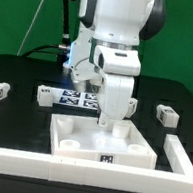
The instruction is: Assemble one leg
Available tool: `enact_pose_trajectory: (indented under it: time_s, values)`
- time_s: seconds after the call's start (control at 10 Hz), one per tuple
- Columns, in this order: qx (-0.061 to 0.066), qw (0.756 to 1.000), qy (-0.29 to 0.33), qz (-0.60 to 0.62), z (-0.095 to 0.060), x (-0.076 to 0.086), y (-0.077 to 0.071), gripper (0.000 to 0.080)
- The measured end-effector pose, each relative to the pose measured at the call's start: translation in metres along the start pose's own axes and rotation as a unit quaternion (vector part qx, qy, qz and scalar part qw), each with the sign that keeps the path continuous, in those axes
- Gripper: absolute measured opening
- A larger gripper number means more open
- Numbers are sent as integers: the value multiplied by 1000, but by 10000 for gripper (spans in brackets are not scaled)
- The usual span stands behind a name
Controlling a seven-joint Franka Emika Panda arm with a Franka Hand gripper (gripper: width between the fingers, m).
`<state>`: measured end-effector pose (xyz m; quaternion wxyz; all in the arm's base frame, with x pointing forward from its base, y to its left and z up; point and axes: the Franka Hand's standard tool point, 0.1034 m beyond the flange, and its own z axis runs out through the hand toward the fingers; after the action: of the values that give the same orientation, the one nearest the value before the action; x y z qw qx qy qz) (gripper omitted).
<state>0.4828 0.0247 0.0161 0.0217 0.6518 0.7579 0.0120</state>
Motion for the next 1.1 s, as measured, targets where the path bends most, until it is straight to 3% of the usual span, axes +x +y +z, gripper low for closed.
enact_pose_trajectory:
  time_s: [0.2, 0.3, 0.5, 0.6, 1.1]
  values:
    - [-1, 999, -4, 38, -6, 14, 3, 58]
    - [12, 998, -12, 68, -10, 29, 4, 58]
    - [41, 995, -31, 91, -14, 41, 8, 58]
    - [38, 995, -28, 86, -12, 39, 8, 58]
    - [48, 996, -23, 70, -1, 34, 7, 58]
